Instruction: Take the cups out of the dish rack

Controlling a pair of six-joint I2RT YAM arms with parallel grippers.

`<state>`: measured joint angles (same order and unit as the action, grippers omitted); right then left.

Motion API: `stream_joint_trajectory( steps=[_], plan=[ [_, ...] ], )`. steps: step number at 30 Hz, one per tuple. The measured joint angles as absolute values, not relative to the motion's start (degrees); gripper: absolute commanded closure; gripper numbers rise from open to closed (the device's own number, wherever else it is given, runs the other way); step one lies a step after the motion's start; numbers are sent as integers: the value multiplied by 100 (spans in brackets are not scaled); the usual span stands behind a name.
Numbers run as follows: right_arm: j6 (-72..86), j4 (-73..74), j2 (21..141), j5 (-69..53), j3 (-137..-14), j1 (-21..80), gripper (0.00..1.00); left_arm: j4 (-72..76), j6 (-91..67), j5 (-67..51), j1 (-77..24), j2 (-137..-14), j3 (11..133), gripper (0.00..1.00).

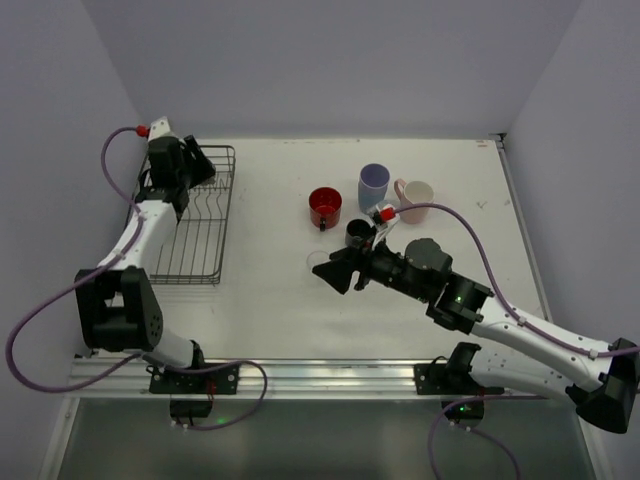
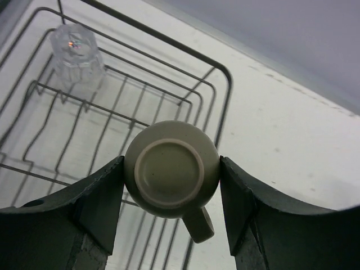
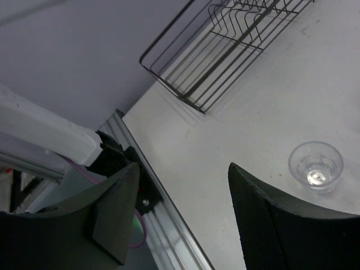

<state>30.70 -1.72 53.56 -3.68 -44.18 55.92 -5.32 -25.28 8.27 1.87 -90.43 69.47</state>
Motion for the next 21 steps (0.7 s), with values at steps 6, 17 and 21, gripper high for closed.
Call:
stream_joint_trajectory(
  steps=[6,17,21],
  plan=[
    [3850,-985,4919,-292,-3874,5592,44,-36,-3500,-596,165,-7054,5290,79],
    [4619,-1831,5544,-211,-3852,5553,43,2261,-5577,-3094,-823,-4668,2377,80],
    [4751,-2132,5957,-287,-3940,5548,43,3223,-6259,-3448,-1037,-4292,1861,81]
  ],
)
